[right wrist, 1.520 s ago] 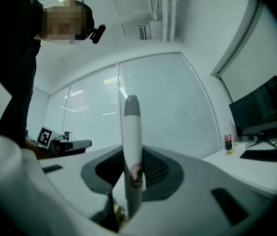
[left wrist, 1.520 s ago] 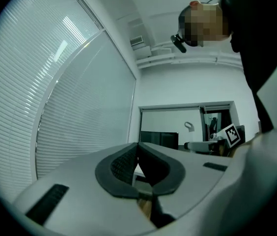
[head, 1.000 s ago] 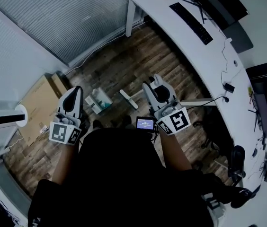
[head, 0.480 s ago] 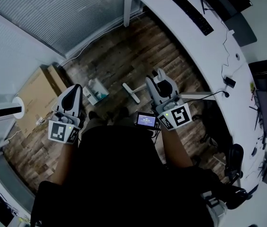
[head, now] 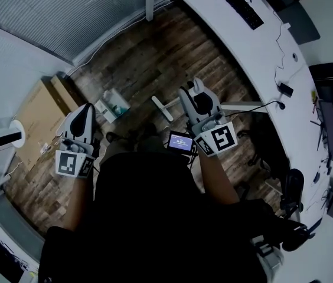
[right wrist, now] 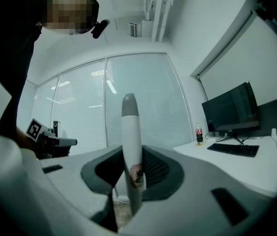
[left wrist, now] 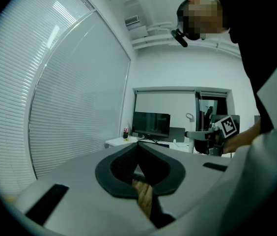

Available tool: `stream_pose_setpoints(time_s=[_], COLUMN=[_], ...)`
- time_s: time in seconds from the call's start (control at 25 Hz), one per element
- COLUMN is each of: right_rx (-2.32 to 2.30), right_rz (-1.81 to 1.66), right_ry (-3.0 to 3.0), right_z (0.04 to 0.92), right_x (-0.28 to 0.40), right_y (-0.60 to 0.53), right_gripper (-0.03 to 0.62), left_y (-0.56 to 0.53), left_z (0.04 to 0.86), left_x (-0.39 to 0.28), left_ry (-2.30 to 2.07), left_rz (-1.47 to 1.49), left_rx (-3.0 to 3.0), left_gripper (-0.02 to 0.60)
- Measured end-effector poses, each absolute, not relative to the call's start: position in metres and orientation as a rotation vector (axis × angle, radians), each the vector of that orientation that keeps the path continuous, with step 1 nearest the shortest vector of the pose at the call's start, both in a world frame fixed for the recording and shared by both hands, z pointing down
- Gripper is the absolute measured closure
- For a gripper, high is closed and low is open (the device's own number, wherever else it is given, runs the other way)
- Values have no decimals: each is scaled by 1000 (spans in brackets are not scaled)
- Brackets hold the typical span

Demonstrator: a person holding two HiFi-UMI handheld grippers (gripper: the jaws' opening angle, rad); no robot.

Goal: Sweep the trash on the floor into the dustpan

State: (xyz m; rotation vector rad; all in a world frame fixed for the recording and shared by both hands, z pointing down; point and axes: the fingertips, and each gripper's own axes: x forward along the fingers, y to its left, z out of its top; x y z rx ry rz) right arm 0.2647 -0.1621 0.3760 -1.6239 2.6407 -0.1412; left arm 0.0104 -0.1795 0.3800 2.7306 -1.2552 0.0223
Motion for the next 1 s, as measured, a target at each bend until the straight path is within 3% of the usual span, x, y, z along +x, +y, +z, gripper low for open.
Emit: stream_pose_setpoints(time_s=[1.0], right_rx=[-1651], right_rz=[-162], right_ry=[2612], right_z=[392], right_x=[279], right_y=[-163], right_gripper=[499], left_y=[-180], left_z=[388], left_x=[16], left_ry=[-1237], left_rz=[0], left_rx=[2664], left_gripper=[586])
